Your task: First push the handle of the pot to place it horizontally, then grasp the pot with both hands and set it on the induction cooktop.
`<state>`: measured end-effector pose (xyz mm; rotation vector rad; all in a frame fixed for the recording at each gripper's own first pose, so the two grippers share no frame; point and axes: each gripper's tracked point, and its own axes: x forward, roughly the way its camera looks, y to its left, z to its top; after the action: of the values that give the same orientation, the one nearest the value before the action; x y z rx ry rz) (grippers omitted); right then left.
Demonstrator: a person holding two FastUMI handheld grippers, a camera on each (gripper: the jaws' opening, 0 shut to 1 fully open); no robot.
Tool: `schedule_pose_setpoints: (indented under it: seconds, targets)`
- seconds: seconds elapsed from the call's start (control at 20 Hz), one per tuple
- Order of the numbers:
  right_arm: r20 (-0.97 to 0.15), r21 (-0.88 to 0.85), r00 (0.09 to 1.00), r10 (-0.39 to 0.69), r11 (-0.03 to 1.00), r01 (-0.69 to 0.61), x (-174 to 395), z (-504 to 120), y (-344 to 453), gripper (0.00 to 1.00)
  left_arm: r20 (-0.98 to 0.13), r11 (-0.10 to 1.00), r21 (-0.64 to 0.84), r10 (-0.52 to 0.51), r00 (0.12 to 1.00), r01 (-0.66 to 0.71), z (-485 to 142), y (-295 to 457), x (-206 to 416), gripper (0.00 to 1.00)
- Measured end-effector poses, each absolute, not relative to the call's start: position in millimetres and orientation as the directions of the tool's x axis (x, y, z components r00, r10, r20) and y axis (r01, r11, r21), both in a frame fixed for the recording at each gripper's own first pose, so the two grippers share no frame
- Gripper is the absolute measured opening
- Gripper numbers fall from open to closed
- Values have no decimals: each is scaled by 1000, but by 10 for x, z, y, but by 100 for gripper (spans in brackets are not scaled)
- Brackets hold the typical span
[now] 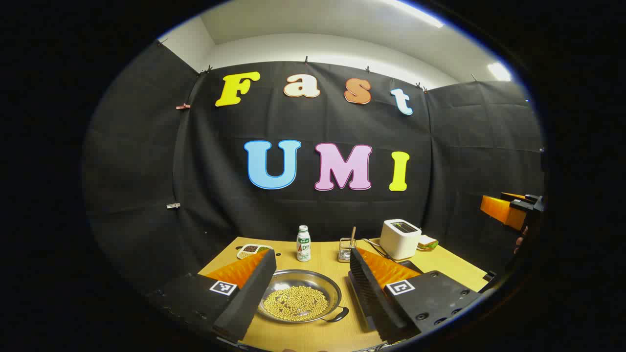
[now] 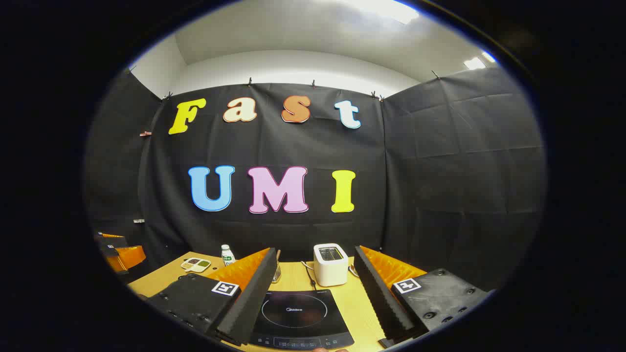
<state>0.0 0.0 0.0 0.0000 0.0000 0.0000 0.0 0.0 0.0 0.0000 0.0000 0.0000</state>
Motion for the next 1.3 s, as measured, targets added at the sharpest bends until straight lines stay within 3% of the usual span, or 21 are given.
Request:
schedule_pose_setpoints:
  seconds: [0.6,0.65,0.7,0.95,1.05,1.1,1.15,1.2,1.25,1.3]
  targets:
    - [-24,-14,999,-24,1000,24,98,-92,102,98,-28,1000,-3,-5,1000,4,-118,89,73,95]
    - [-26,-15,999,-27,1000,27,117,-100,109,94,-34,1000,1,-5,999,5,-137,97,80,95]
    - [-32,-15,999,-28,1000,28,124,-126,131,98,-43,1000,5,-4,999,4,-144,114,87,95]
    - [-43,-32,998,-40,999,38,231,-154,143,98,-66,1000,13,-26,997,27,-152,102,135,95]
    - [-52,-32,998,-41,999,39,281,-193,148,94,-79,999,17,-28,996,29,-177,93,165,95]
    - [-58,-30,997,-42,999,40,292,-216,150,98,-86,999,16,-30,996,31,-170,77,185,95]
    - [-60,-29,997,-43,999,41,298,-226,140,94,-92,999,15,-33,995,35,-180,54,200,95]
    - [-62,-29,997,-44,999,42,316,-243,132,99,-100,999,14,-36,994,38,-177,35,226,95]
    - [-65,-31,997,-43,999,41,331,-266,120,94,-106,999,16,-41,993,43,-190,12,256,95]
    - [-69,-31,997,-43,999,40,346,-293,114,99,-112,999,18,-46,993,48,-188,-6,278,95]
